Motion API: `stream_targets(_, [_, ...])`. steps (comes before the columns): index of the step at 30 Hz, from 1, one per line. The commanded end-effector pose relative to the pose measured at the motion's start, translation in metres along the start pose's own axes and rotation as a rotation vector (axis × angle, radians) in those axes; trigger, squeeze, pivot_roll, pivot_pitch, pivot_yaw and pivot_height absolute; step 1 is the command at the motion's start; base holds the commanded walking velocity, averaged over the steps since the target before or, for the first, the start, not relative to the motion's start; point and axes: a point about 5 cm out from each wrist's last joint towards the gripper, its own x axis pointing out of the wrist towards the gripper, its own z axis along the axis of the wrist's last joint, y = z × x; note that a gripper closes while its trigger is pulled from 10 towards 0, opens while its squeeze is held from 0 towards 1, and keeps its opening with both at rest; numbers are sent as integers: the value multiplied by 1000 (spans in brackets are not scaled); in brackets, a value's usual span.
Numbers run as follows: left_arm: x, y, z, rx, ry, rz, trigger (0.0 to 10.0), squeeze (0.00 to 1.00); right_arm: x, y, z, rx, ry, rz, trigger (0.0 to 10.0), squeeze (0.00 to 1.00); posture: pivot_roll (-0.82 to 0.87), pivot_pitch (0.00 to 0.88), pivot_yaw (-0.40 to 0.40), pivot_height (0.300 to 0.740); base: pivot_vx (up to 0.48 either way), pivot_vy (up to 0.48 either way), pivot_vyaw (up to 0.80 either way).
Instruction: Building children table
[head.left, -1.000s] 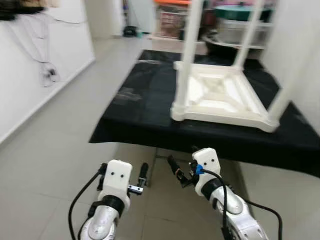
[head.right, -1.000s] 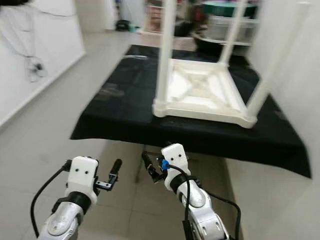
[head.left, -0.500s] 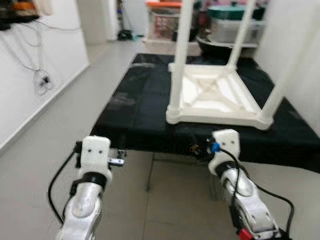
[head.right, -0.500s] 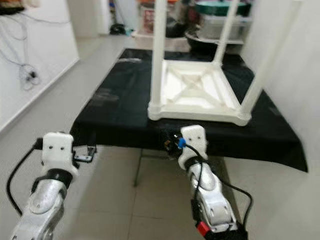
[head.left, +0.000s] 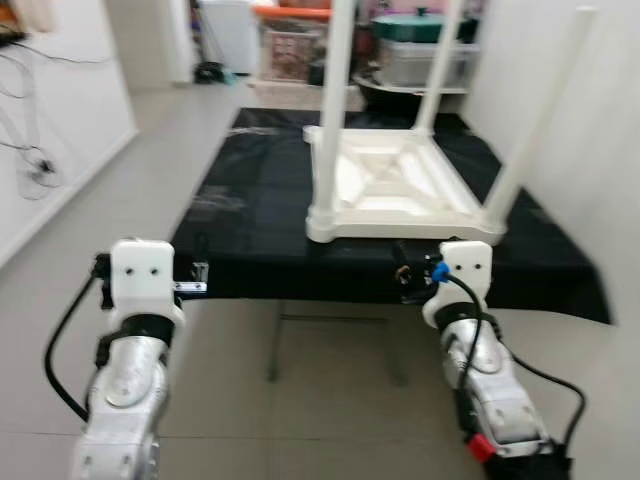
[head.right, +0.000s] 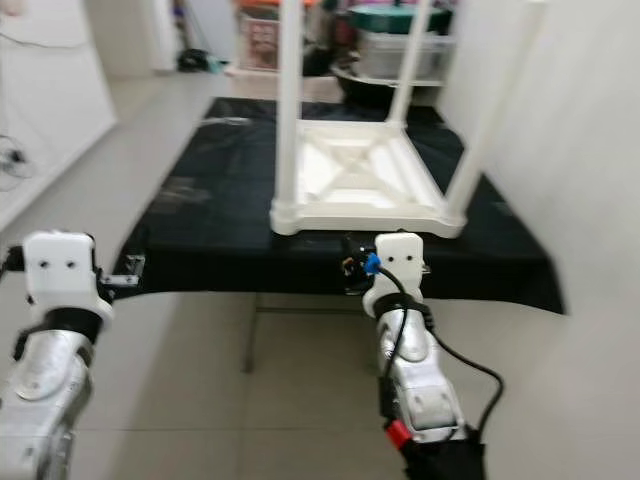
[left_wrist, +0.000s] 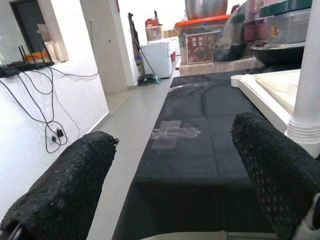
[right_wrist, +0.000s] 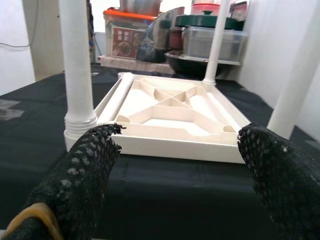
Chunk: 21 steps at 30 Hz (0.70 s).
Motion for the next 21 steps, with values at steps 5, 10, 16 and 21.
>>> stream_targets(5, [7, 19, 10, 45, -44, 68, 10000, 0, 12, -14, 19, -3, -78, -103, 10000, 0, 132, 6, -63, 740, 0, 0, 0])
stream_targets(10, [11, 29, 15, 72, -65, 93, 10000, 0, 20, -35, 32, -25, -124, -221, 10000, 0, 130, 5, -62, 740, 0, 0, 0])
stream_targets(16, [12, 29, 17, 82, -75, 84, 10000, 0, 23, -43, 36, -27, -139, -269, 10000, 0, 130, 2, -61, 740, 0, 0, 0])
stream_targets(21, [12, 22, 18, 80, -78, 59, 10000, 0, 23, -42, 35, -25, -126, -285, 10000, 0, 131, 0, -60, 740, 202, 0, -288])
